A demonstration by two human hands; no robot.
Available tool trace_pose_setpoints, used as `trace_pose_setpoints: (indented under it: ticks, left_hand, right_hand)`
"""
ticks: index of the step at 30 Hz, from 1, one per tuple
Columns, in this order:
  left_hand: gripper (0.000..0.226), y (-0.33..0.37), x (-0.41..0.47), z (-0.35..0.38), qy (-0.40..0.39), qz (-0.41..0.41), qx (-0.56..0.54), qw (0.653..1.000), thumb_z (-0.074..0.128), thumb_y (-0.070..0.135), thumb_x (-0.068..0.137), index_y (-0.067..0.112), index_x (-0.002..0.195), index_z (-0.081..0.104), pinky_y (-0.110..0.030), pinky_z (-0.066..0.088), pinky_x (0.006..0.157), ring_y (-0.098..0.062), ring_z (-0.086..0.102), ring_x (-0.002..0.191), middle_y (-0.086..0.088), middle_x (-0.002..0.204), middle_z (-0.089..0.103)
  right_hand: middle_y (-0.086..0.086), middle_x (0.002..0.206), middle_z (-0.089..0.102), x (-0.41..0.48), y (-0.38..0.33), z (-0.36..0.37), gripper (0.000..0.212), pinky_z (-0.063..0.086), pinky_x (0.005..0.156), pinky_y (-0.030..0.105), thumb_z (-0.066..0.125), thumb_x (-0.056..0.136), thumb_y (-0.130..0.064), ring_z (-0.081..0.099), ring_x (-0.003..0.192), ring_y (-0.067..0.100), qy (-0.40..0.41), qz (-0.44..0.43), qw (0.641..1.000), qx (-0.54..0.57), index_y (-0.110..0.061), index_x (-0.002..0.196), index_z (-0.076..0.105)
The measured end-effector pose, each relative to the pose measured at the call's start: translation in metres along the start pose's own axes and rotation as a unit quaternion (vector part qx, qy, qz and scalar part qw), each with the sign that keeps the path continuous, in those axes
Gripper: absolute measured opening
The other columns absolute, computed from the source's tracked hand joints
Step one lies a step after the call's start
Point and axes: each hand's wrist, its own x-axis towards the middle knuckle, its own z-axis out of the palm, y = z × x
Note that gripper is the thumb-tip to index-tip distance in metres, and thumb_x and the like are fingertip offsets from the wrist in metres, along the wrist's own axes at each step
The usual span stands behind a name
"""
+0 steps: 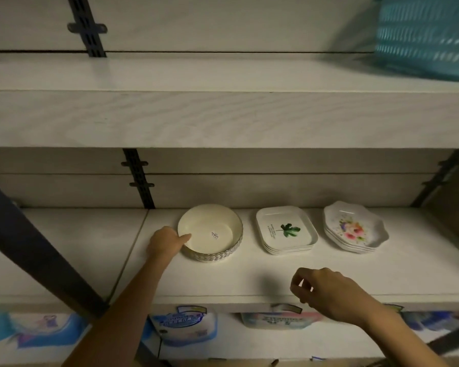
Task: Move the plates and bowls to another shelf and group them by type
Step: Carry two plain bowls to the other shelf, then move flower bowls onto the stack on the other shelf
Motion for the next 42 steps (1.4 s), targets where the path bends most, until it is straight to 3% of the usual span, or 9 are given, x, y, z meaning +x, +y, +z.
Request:
trace_pose_setpoints:
  ticks: [6, 10, 16, 20, 22, 25, 30, 34, 42]
  left_hand:
    - [0.043, -0.006, -0.039, -0.018, 0.036, 0.099, 0.086, 0.991, 0.042, 0.047, 0.09, 0.012, 0.069, 0.051, -0.026, 0.039, 0.062, -0.022, 0.056, 0.074, -0.005, 0.073, 0.056]
    - [0.033, -0.025, -0.077, -0.039, 0.048, 0.146, 0.121, 0.981, 0.043, 0.042, 0.092, 0.014, 0.082, 0.059, -0.026, 0.039, 0.061, -0.016, 0.053, 0.07, 0.001, 0.073, 0.056]
    - [0.032, -0.068, -0.127, -0.071, -0.003, 0.101, 0.051, 0.994, 0.046, 0.039, 0.092, 0.03, 0.062, 0.04, -0.023, 0.045, 0.075, -0.005, 0.05, 0.062, 0.012, 0.06, 0.045]
    - [0.024, -0.11, -0.159, -0.098, 0.029, 0.059, 0.051, 0.996, 0.045, 0.041, 0.091, 0.028, 0.072, 0.05, -0.018, 0.043, 0.067, -0.005, 0.054, 0.068, 0.01, 0.069, 0.051]
    - [0.018, -0.134, -0.174, -0.112, 0.051, 0.057, 0.044, 0.996, 0.044, 0.038, 0.092, 0.033, 0.075, 0.047, -0.007, 0.035, 0.06, 0.007, 0.046, 0.065, 0.016, 0.067, 0.046]
    - [0.02, -0.17, -0.187, -0.128, 0.088, 0.049, 0.082, 0.992, 0.041, 0.036, 0.094, 0.023, 0.092, 0.055, -0.005, 0.032, 0.058, 0.005, 0.045, 0.064, 0.015, 0.07, 0.045]
    - [0.032, -0.254, -0.185, -0.163, 0.121, 0.002, 0.095, 0.988, 0.043, 0.042, 0.092, 0.016, 0.098, 0.06, -0.031, 0.053, 0.08, -0.016, 0.063, 0.086, -0.001, 0.095, 0.068]
    - [0.029, -0.311, -0.177, -0.199, 0.116, 0.017, 0.093, 0.989, 0.044, 0.04, 0.092, 0.017, 0.105, 0.057, -0.025, 0.051, 0.081, -0.014, 0.062, 0.092, 0.0, 0.106, 0.066]
    - [0.023, -0.412, -0.145, -0.27, 0.122, 0.036, 0.095, 0.987, 0.046, 0.037, 0.092, 0.018, 0.094, 0.059, -0.025, 0.05, 0.074, -0.014, 0.062, 0.084, 0.001, 0.096, 0.069]
  right_hand:
    - [-0.007, 0.111, 0.067, 0.014, -0.021, 0.001, 0.03, 0.048, 0.084, 0.029, 0.037, 0.095, -0.043, 0.062, 0.098, 0.016, 0.01, -0.051, 0.998, -0.037, -0.029, 0.114, 0.055]
    - [-0.006, 0.11, 0.068, 0.027, -0.045, -0.003, 0.029, 0.048, 0.081, 0.029, 0.038, 0.095, -0.042, 0.061, 0.093, 0.016, 0.007, -0.108, 0.992, -0.061, -0.028, 0.113, 0.056]
    - [-0.003, 0.106, 0.068, 0.044, -0.106, 0.0, 0.026, 0.049, 0.079, 0.032, 0.036, 0.096, -0.037, 0.062, 0.096, 0.02, -0.002, -0.228, 0.968, -0.102, -0.026, 0.106, 0.057]
    - [-0.001, 0.107, 0.067, 0.048, -0.163, 0.01, 0.027, 0.045, 0.075, 0.033, 0.035, 0.096, -0.039, 0.059, 0.097, 0.023, -0.022, -0.306, 0.943, -0.127, -0.027, 0.107, 0.056]
    - [-0.002, 0.107, 0.066, 0.045, -0.193, 0.017, 0.028, 0.046, 0.076, 0.033, 0.035, 0.095, -0.04, 0.059, 0.093, 0.021, -0.026, -0.341, 0.931, -0.129, -0.029, 0.108, 0.057]
    - [-0.002, 0.099, 0.067, 0.038, -0.233, 0.032, 0.027, 0.051, 0.078, 0.034, 0.037, 0.094, -0.042, 0.06, 0.087, 0.018, -0.027, -0.38, 0.916, -0.125, -0.029, 0.104, 0.058]
    - [0.0, 0.098, 0.067, 0.029, -0.305, 0.067, 0.027, 0.053, 0.08, 0.037, 0.04, 0.094, -0.041, 0.062, 0.088, 0.017, -0.028, -0.395, 0.914, -0.086, -0.025, 0.1, 0.06]
    - [0.001, 0.103, 0.067, 0.026, -0.365, 0.095, 0.028, 0.052, 0.085, 0.041, 0.042, 0.093, -0.043, 0.062, 0.096, 0.02, -0.013, -0.371, 0.926, -0.06, -0.026, 0.106, 0.061]
    - [0.0, 0.112, 0.065, 0.03, -0.475, 0.127, 0.028, 0.049, 0.087, 0.036, 0.039, 0.094, -0.041, 0.059, 0.102, 0.022, 0.026, -0.321, 0.943, -0.079, -0.03, 0.112, 0.058]
